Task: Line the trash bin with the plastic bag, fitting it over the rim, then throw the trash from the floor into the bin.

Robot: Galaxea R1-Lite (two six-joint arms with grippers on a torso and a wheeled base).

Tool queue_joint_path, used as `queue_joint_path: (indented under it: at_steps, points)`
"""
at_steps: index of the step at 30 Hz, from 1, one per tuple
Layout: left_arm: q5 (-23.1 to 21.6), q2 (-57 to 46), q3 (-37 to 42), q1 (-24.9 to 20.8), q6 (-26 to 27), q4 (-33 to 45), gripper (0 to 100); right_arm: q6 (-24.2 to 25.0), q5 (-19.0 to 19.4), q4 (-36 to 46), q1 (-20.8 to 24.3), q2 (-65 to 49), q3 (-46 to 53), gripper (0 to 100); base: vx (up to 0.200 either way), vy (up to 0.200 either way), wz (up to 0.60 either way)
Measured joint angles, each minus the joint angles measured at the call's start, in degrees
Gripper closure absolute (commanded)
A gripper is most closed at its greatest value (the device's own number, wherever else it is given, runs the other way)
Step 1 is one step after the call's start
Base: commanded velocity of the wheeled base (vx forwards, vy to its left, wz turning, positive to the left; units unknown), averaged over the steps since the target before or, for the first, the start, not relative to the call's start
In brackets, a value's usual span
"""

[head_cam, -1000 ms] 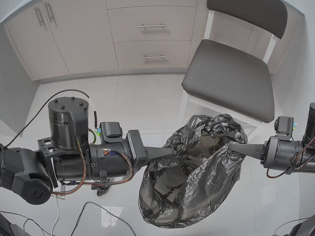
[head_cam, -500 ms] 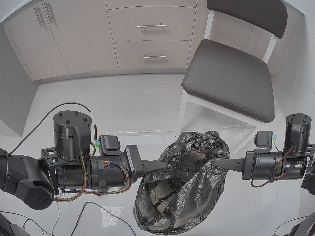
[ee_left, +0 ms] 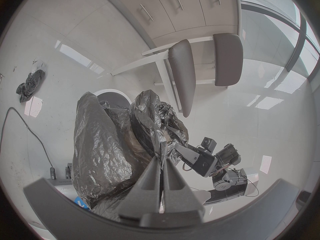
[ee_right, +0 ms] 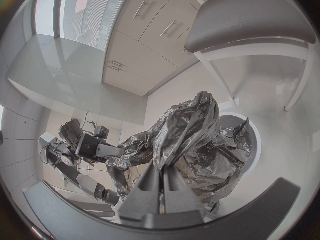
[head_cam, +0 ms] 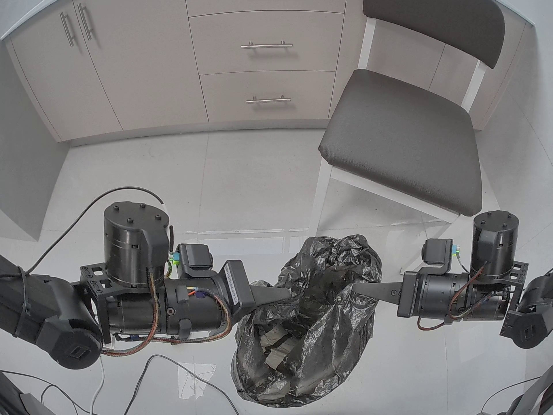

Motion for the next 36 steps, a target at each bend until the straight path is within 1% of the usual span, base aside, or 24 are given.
queue_joint_path:
  at_steps: [5, 11, 17, 20, 26, 29, 36]
  points:
    - [0.1, 0.9, -0.3, 0.9, 0.8, -0.1, 100, 0.0, -1.2, -3.3, -0.3, 3.5, 0.0, 100, 0.000, 0.000, 0.00]
    - [0.2, 3.9, -0.6, 2.1, 6.2, -1.0, 100, -0.1, -3.2, -6.5, -0.5, 7.1, -0.2, 100, 0.000, 0.000, 0.00]
    - [0.0, 8.3, -1.3, 2.7, 6.8, -6.2, 100, -1.1, -4.6, -7.0, -2.1, 9.9, -1.2, 100, 0.000, 0.000, 0.00]
    - [0.0, 11.0, -3.0, 2.6, 6.8, -7.1, 100, -2.2, -5.4, -6.9, -3.3, 10.9, -1.6, 100, 0.000, 0.000, 0.00]
    - [0.2, 16.7, -8.3, 0.9, 6.7, -7.7, 100, -4.1, -6.1, -6.9, -7.3, 12.2, -1.5, 100, 0.000, 0.000, 0.00]
    - [0.2, 19.2, -10.9, -0.9, 6.5, -7.7, 100, -5.6, -7.1, -6.9, -9.8, 12.3, -0.9, 100, 0.000, 0.000, 0.00]
    - [0.4, 23.1, -15.8, -4.6, 6.2, -6.9, 100, -6.9, -8.4, -6.9, -13.6, 11.0, 1.3, 100, 0.000, 0.000, 0.00]
